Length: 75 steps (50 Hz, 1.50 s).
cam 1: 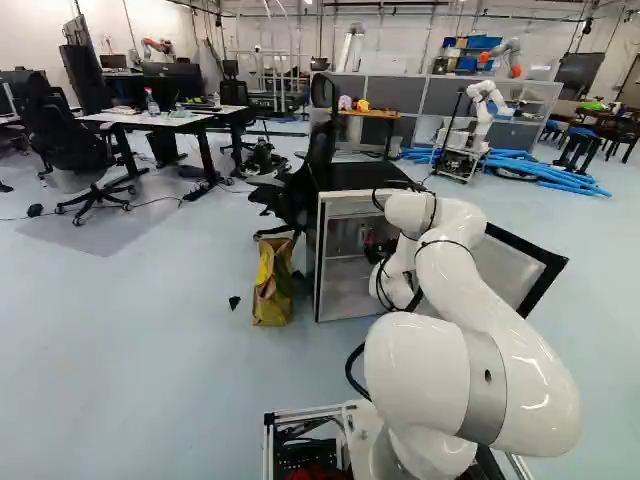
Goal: Grab a drink from the fridge
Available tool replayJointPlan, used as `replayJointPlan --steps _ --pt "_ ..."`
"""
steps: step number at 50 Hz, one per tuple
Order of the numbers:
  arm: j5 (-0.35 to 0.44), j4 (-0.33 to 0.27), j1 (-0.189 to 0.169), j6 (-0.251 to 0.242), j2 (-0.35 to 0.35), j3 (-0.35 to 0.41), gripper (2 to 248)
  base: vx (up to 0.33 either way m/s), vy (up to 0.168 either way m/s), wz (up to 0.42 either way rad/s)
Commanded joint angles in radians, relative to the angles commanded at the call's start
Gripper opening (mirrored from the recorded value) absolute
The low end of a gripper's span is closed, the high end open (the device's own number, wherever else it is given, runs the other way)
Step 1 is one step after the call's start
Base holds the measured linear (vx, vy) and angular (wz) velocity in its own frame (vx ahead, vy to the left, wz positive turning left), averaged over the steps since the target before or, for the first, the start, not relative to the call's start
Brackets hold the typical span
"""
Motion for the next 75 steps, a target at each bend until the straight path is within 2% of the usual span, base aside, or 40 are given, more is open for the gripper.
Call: replayJointPlan --steps 24,60,75 --pt "-0.028 -0.022 0.01 0.0 -0.047 -0.089 160 0.0 0.0 0.0" --pt "-0.028 -0.022 0.026 0.0 -0.125 -0.232 160 0.0 0.0 0.0" --pt "-0.028 -0.022 0.032 0.0 -0.137 -0.254 160 0.0 0.0 0.0"
